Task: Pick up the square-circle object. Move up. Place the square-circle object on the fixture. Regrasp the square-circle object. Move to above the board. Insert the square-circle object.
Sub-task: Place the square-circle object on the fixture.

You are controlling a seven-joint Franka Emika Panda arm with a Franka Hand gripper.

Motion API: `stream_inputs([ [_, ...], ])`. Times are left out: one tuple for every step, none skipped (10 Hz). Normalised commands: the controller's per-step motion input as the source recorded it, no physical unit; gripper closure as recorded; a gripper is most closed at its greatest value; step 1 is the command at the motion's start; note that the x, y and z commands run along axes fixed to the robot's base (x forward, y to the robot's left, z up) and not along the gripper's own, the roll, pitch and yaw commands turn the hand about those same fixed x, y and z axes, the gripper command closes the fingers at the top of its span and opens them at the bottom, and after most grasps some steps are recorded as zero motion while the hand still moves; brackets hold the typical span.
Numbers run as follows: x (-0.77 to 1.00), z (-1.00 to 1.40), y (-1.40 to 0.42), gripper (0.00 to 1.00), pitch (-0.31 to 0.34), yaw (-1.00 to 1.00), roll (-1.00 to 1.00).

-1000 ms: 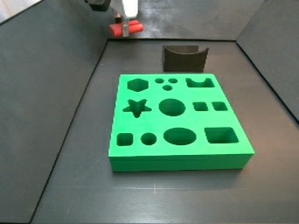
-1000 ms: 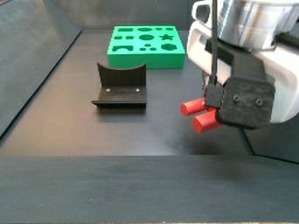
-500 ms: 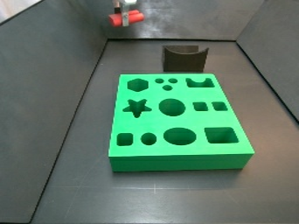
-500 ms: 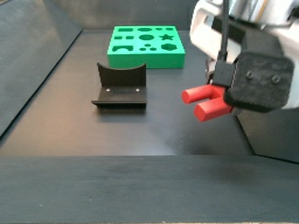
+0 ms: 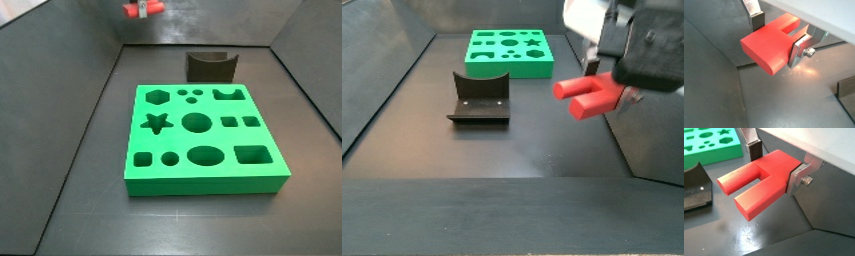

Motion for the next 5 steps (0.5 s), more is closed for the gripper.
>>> stream_inputs([
  [-0.03,0.81,0.0,1.0,0.099,0.01,0.07],
  [-0.02,0.66,0.0,1.0,0.1,0.01,0.07],
  [-0.02,0.54,0.0,1.0,0.104,0.01,0.06],
  [-0.01,0.42,0.0,1.0,0.106,0.01,0.06],
  [-0.01,0.3,0.01,1.0,0.109,0.01,0.05],
])
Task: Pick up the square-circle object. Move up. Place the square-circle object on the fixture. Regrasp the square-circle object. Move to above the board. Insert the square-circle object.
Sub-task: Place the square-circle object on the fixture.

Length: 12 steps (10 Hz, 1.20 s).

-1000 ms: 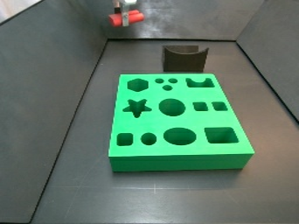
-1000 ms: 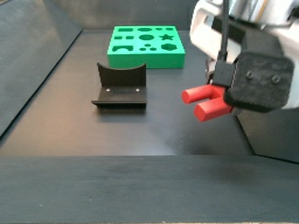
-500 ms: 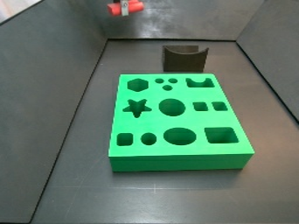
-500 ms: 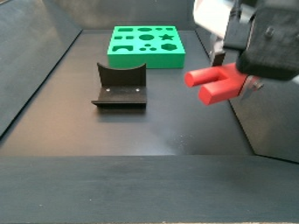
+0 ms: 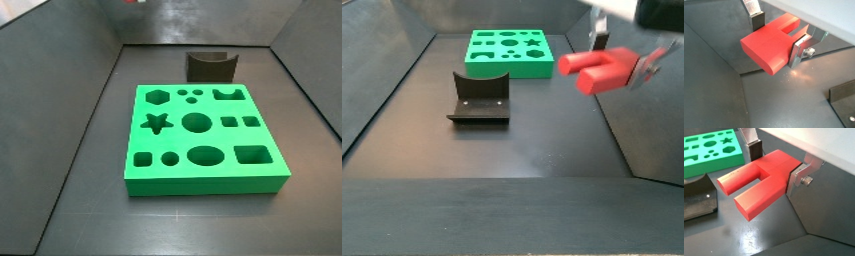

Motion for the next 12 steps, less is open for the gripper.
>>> stream_inputs([
  [1.0,-0.08,-0.77,1.0,-0.03,1.0,0.05],
  [1.0,-0.13,-0.76,1.0,-0.027,1.0,0.06],
  [1.0,-0.13,-0.68,1.0,-0.031,1.0,0.06],
  [1.0,-0.11,-0.61,1.0,-0.029,1.0,0.05],
  [1.0,-0.1,-0.56,1.0,-0.026,1.0,0.05],
  [1.0,-0.1,-0.5,1.0,-0.023,1.0,0.05],
  [1.0,-0.1,-0.44,1.0,-0.021,1.0,0.05],
  [1.0,-0.09,-0.39,1.0,-0.021,1.0,0.05],
  [1.0,-0.09,-0.35,1.0,-0.021,1.0,0.05],
  [1.0,-0.08,-0.29,1.0,-0.021,1.0,0.05],
  [1.0,-0.08,-0.25,1.0,-0.02,1.0,0.05],
  [1.0,-0.07,-0.18,1.0,-0.017,1.0,0.05],
])
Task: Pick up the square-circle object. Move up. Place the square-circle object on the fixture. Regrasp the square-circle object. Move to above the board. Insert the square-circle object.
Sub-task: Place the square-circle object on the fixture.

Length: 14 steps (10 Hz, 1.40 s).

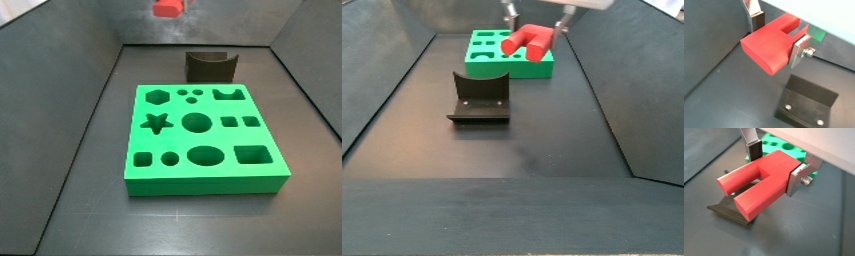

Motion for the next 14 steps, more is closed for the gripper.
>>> stream_inputs([
  [0.96,-0.06,-0.15,1.0,-0.013,1.0,0.06],
  [0.74,-0.03,-0.07,1.0,0.001,0.91,0.06],
  [0.66,-0.02,-0.04,1.0,0.01,0.73,0.06],
  [1.0,0.28,-0.22,1.0,0.067,0.17,-1.0],
  [1.0,0.3,-0.23,1.0,0.072,0.13,-1.0],
  [0.89,0.21,-0.1,1.0,0.092,0.09,-1.0],
  [0.8,0.1,-0.05,1.0,0.1,0.08,-1.0],
  [0.71,0.02,0.0,1.0,0.114,0.06,-1.0],
  [0.67,0.01,0.01,1.0,0.122,0.05,-1.0],
  [0.54,0.0,0.03,1.0,0.142,0.02,-1.0],
  [0.49,0.0,0.04,1.0,0.149,0.01,-1.0],
  [0.39,-0.01,0.04,1.0,0.162,-0.02,-1.0],
  [0.34,-0.01,0.04,1.0,0.17,-0.04,-1.0],
  [0.22,-0.02,0.05,1.0,0.189,-0.09,-1.0],
])
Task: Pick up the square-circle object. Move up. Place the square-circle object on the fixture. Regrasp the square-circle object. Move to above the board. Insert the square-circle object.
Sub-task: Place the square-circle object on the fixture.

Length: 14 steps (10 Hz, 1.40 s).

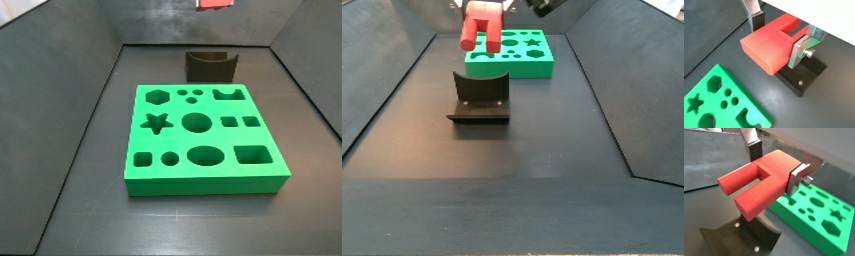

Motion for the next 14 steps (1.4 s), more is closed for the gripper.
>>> stream_inputs([
  [0.15,-0.02,0.05,1.0,0.172,-0.11,-0.86],
  [0.09,-0.02,0.05,1.0,0.144,-0.13,-0.69],
  [0.06,-0.01,0.05,1.0,0.101,-0.14,-0.51],
  [0.06,-0.01,0.04,1.0,0.069,-0.14,-0.33],
  [0.13,-1.0,0.13,1.0,0.166,-0.13,-1.0],
  [0.13,-1.0,0.14,1.0,0.156,-0.14,-1.0],
  [0.15,-1.0,0.14,1.0,0.181,-0.17,-0.99],
  [0.16,-1.0,0.14,1.0,0.17,-0.18,-0.89],
  [0.17,-1.0,0.14,1.0,0.12,-0.19,-0.67],
  [0.17,-1.0,0.14,1.0,0.099,-0.2,-0.56],
  [0.18,-1.0,0.14,1.0,0.057,-0.2,-0.33],
  [0.19,-1.0,0.13,1.0,0.032,-0.18,-0.2],
  [0.17,-0.87,0.11,1.0,-0.008,-0.16,-0.14],
  [0.14,-0.74,0.1,1.0,-0.024,-0.15,-0.13],
])
